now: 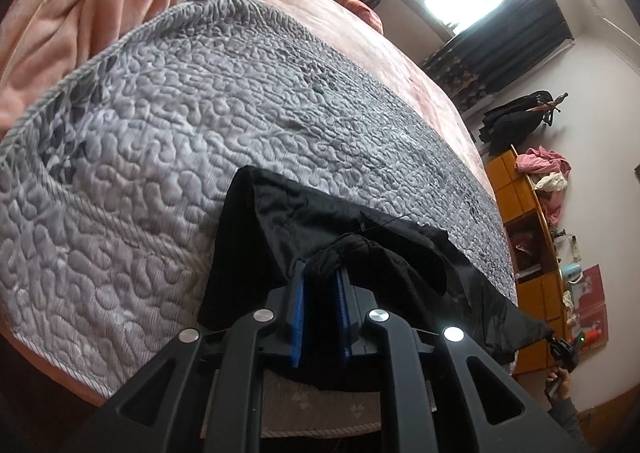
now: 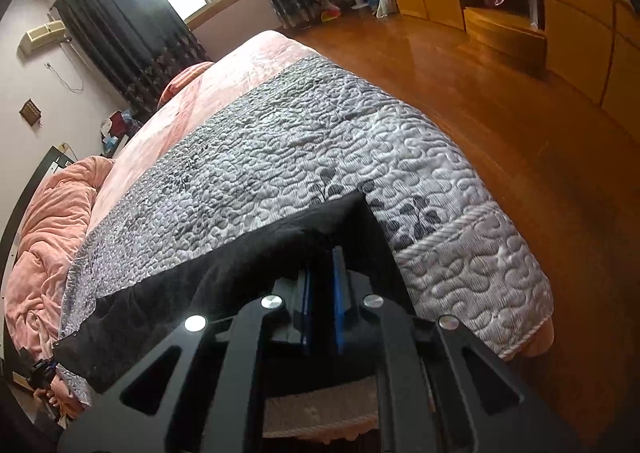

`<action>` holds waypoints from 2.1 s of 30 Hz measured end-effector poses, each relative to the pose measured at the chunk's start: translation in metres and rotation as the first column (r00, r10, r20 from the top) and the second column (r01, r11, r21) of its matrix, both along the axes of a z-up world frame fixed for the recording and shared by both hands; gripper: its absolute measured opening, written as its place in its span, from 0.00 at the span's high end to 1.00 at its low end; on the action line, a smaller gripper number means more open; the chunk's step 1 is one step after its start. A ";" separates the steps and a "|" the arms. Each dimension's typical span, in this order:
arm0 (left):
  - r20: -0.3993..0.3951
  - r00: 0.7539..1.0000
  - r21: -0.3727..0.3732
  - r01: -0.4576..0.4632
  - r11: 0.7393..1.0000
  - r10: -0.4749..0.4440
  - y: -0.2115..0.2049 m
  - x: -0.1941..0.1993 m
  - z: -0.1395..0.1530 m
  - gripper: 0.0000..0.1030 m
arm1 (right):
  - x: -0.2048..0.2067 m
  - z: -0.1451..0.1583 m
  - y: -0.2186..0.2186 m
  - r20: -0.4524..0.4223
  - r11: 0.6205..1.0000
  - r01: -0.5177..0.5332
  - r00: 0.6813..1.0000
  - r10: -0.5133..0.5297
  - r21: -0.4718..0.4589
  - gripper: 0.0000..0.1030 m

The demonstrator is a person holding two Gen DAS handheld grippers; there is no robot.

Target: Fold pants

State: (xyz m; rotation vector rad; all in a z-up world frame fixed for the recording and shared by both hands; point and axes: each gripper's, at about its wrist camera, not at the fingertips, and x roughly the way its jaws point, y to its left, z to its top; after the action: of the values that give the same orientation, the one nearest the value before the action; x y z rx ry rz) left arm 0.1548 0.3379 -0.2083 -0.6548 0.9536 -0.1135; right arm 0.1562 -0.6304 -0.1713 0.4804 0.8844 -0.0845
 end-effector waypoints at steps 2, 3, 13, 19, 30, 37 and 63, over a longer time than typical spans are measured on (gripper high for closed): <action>-0.008 1.000 0.007 0.001 1.000 -0.001 0.000 -0.001 -0.002 0.85 | -0.004 -0.002 0.000 -0.009 1.000 -0.001 1.000 0.001 -0.012 0.92; -0.015 1.000 0.015 0.004 1.000 -0.004 -0.001 -0.002 -0.003 0.84 | -0.005 -0.002 -0.001 -0.011 1.000 0.000 1.000 0.000 -0.015 0.91; -0.256 0.958 0.259 -0.058 0.964 0.126 0.011 -0.026 -0.049 0.30 | -0.031 -0.040 -0.011 -0.207 0.987 0.111 0.969 -0.133 -0.115 0.43; -0.142 0.965 0.163 -0.198 0.967 0.222 0.011 -0.066 -0.033 0.16 | -0.070 -0.064 -0.016 -0.233 0.978 0.207 0.952 -0.198 0.016 0.37; -0.140 0.965 -0.015 -0.225 0.974 0.221 -0.050 -0.035 -0.069 0.13 | -0.083 -0.114 0.032 -0.165 0.850 0.238 0.970 -0.180 0.470 0.35; -0.221 0.940 0.033 -0.260 0.965 0.260 -0.043 -0.004 -0.084 0.75 | -0.055 -0.110 0.043 -0.151 0.856 0.205 0.977 -0.150 0.474 0.35; -0.202 0.938 0.048 -0.277 0.960 0.281 -0.035 0.002 -0.083 0.84 | -0.054 -0.148 -0.004 -0.154 0.753 0.394 0.916 -0.372 0.527 0.96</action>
State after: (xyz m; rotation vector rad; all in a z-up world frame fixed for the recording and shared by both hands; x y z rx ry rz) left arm 0.1566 0.3030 -0.2912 -0.7887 1.0494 0.2197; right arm 0.1018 -0.6348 -0.3191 1.2107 0.8307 -0.2203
